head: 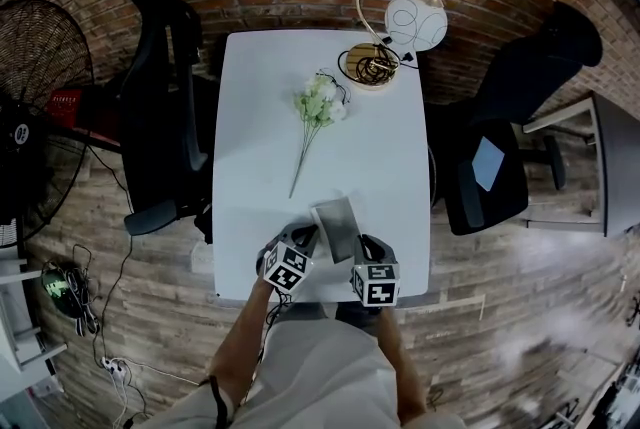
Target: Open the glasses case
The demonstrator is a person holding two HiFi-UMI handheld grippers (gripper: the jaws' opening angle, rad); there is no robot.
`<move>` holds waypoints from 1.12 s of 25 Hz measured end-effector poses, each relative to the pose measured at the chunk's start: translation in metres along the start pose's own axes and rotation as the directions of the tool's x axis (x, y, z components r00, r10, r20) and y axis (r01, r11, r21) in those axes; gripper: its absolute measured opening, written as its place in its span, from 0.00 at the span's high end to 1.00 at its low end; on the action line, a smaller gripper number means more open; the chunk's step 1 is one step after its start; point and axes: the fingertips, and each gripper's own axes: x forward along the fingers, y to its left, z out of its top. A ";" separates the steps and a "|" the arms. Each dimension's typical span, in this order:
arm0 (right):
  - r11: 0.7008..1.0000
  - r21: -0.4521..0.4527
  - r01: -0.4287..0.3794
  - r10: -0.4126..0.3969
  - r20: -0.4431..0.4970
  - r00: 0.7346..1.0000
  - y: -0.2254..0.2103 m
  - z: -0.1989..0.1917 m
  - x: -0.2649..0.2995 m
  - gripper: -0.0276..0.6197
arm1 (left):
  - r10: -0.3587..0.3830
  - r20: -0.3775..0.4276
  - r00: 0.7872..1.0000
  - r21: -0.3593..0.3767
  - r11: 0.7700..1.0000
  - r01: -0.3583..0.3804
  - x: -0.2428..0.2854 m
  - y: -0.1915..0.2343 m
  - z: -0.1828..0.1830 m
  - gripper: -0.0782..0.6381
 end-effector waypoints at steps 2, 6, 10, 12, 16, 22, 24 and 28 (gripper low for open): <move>1.000 0.001 0.004 -0.004 -0.002 1.000 -0.001 -0.001 0.001 0.90 | 0.000 -0.001 1.000 -0.003 1.000 0.000 0.000 0.000 0.000 0.88; 1.000 -0.006 0.008 -0.008 -0.005 1.000 -0.003 -0.004 0.005 0.90 | -0.003 -0.004 1.000 -0.010 1.000 0.002 0.000 0.000 -0.001 0.88; 1.000 -0.009 0.022 -0.022 -0.006 1.000 -0.007 -0.005 0.005 0.90 | -0.003 -0.007 1.000 -0.012 1.000 0.003 0.000 0.000 0.000 0.88; 1.000 -0.013 0.027 -0.027 -0.006 1.000 -0.009 -0.005 0.006 0.90 | -0.004 -0.009 1.000 -0.011 1.000 0.004 0.000 0.000 0.000 0.88; 0.999 -0.032 0.026 -0.026 -0.001 1.000 -0.008 -0.002 0.004 0.90 | -0.003 -0.010 1.000 -0.010 1.000 0.003 -0.001 0.000 0.000 0.88; 0.998 -0.053 0.033 -0.033 0.000 0.999 -0.013 -0.005 0.005 0.90 | -0.001 -0.012 1.000 -0.013 1.000 0.000 0.000 0.000 0.001 0.88; 0.998 -0.063 0.032 -0.032 0.004 0.999 -0.012 -0.004 0.005 0.90 | 0.002 -0.012 1.000 -0.011 1.000 -0.002 0.000 -0.001 0.002 0.88; 0.995 -0.092 0.025 -0.023 0.017 1.000 -0.007 -0.002 0.003 0.90 | 0.005 -0.001 1.000 -0.011 1.000 -0.005 -0.002 -0.001 0.003 0.88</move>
